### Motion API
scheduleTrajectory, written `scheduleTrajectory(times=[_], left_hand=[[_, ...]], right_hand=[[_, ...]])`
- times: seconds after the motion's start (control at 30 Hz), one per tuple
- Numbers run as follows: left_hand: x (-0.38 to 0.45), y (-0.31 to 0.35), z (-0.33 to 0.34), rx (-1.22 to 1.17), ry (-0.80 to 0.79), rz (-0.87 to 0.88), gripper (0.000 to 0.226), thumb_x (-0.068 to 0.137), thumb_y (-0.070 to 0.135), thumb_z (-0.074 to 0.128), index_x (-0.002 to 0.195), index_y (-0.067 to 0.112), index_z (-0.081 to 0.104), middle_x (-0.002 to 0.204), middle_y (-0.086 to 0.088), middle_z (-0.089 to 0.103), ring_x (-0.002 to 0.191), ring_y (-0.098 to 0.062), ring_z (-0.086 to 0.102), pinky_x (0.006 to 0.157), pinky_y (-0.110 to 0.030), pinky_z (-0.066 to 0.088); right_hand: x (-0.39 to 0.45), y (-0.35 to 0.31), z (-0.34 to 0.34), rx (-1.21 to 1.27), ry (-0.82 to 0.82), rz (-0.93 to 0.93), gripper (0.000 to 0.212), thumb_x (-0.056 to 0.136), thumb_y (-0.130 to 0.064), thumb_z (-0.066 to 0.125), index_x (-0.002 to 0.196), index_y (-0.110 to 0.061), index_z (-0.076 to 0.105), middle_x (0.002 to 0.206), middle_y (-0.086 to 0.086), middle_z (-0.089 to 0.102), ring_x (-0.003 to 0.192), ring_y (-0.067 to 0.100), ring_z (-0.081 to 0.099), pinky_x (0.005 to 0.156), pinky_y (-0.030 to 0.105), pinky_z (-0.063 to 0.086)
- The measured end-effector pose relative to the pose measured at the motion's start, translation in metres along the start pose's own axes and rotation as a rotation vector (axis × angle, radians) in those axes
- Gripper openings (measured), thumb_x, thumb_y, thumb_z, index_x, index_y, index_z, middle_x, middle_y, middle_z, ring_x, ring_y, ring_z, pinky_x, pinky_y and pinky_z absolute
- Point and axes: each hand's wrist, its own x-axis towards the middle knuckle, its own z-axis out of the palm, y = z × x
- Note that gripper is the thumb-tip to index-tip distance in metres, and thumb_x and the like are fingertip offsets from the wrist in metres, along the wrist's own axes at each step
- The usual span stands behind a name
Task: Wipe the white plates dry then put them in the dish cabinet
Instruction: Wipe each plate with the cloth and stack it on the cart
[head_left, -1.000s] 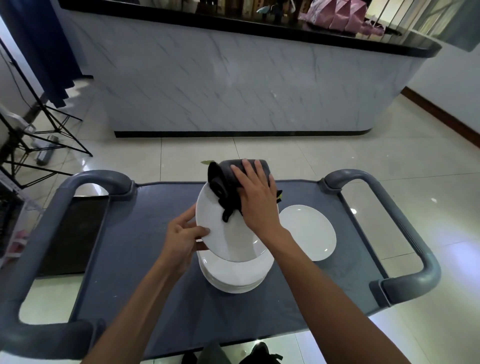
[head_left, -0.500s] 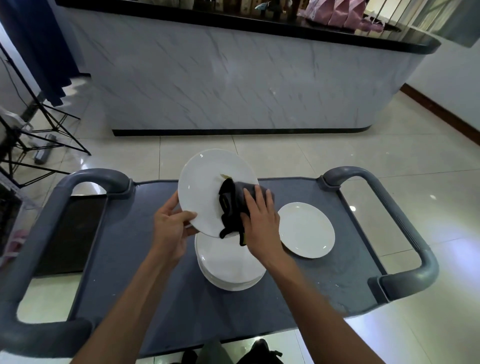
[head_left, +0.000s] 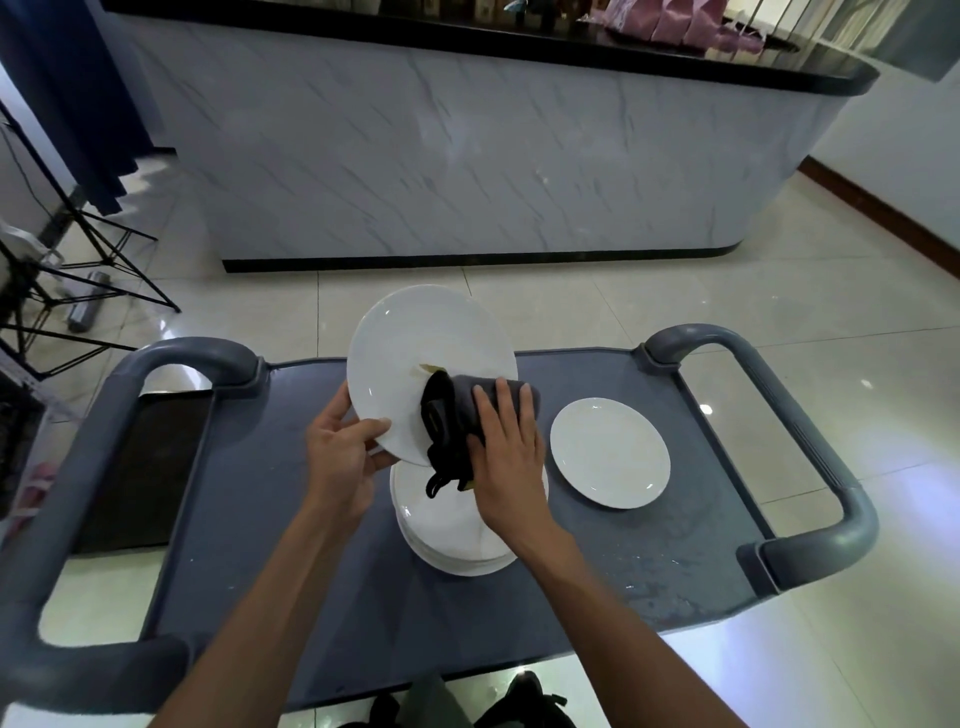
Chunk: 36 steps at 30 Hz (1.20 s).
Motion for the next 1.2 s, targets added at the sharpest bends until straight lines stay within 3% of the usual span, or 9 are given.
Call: scheduleTrajectory(times=[0.1,0.3,0.53,0.67,0.73,0.8,0.9,1.0,1.2], left_hand=[[-0.001,0.001,-0.003,0.017,-0.025,-0.007,0.059,0.083,-0.015,0.051,0.13,0.021,0.064,0.1,-0.003,0.075,0.083,-0.029,0.066,0.075,-0.054,0.058],[-0.003,0.003,-0.006,0.045,-0.104,-0.029,0.062,0.082,-0.016,0.052,0.131,0.02,0.063,0.102,-0.007,0.075,0.079,-0.024,0.07,0.058,-0.037,0.057],[0.0,0.004,-0.011,0.085,-0.193,-0.052,0.063,0.081,-0.017,0.055,0.126,0.024,0.066,0.105,-0.008,0.076,0.083,-0.026,0.072,0.063,-0.042,0.06],[0.002,0.005,-0.014,0.12,-0.232,-0.065,0.063,0.079,-0.017,0.057,0.127,0.022,0.066,0.103,-0.011,0.075,0.083,-0.028,0.071,0.063,-0.043,0.06],[0.002,0.005,-0.016,0.134,-0.253,-0.07,0.062,0.079,-0.017,0.057,0.123,0.025,0.069,0.103,-0.012,0.075,0.083,-0.03,0.071,0.064,-0.045,0.061],[0.002,0.005,-0.017,0.145,-0.271,-0.065,0.062,0.078,-0.017,0.058,0.119,0.027,0.071,0.104,-0.013,0.075,0.085,-0.031,0.071,0.065,-0.046,0.062],[0.002,0.005,-0.02,0.148,-0.271,-0.037,0.061,0.076,-0.014,0.063,0.121,0.027,0.07,0.106,-0.013,0.075,0.087,-0.03,0.071,0.062,-0.043,0.06],[0.002,0.008,-0.024,0.137,-0.276,-0.008,0.062,0.067,-0.001,0.069,0.122,0.028,0.071,0.108,-0.012,0.074,0.089,-0.029,0.071,0.062,-0.042,0.059],[0.005,0.011,-0.025,0.179,-0.303,0.027,0.061,0.074,-0.01,0.068,0.12,0.03,0.071,0.104,-0.009,0.075,0.088,-0.027,0.072,0.059,-0.037,0.058]], right_hand=[[0.012,0.005,-0.012,0.044,0.047,0.006,0.056,0.105,-0.017,0.042,0.158,-0.022,0.024,0.169,0.002,0.005,0.155,0.026,-0.009,0.121,0.044,0.014],[0.032,0.018,-0.038,0.232,0.064,0.045,0.058,0.105,-0.012,0.044,0.158,-0.019,0.021,0.168,0.005,0.004,0.153,0.029,0.005,0.124,0.043,0.014],[0.05,0.02,-0.057,0.365,0.076,0.096,0.061,0.105,-0.015,0.048,0.159,-0.025,0.021,0.168,0.001,0.01,0.152,0.018,0.012,0.119,0.025,0.014],[0.062,0.019,-0.068,0.359,0.042,0.047,0.062,0.102,-0.014,0.051,0.157,-0.029,0.026,0.167,0.0,0.013,0.151,0.017,0.017,0.12,0.03,0.019],[0.066,0.019,-0.073,0.321,0.022,0.006,0.062,0.101,-0.013,0.055,0.156,-0.03,0.03,0.166,0.001,0.016,0.149,0.017,0.02,0.117,0.021,0.019],[0.07,0.018,-0.076,0.287,0.009,-0.033,0.064,0.098,-0.013,0.059,0.154,-0.031,0.033,0.164,0.0,0.021,0.147,0.015,0.023,0.112,0.012,0.017],[0.072,0.019,-0.082,0.285,-0.018,-0.081,0.07,0.094,-0.014,0.064,0.155,-0.03,0.033,0.159,-0.006,0.033,0.143,0.008,0.03,0.114,0.017,0.026],[0.073,0.02,-0.092,0.336,-0.057,-0.072,0.076,0.09,-0.02,0.071,0.154,-0.034,0.032,0.149,-0.015,0.043,0.129,-0.003,0.039,0.103,0.007,0.031],[0.068,0.018,-0.105,0.41,-0.086,-0.038,0.073,0.082,-0.017,0.078,0.144,-0.037,0.045,0.136,-0.018,0.056,0.123,0.006,0.052,0.105,0.028,0.046]])
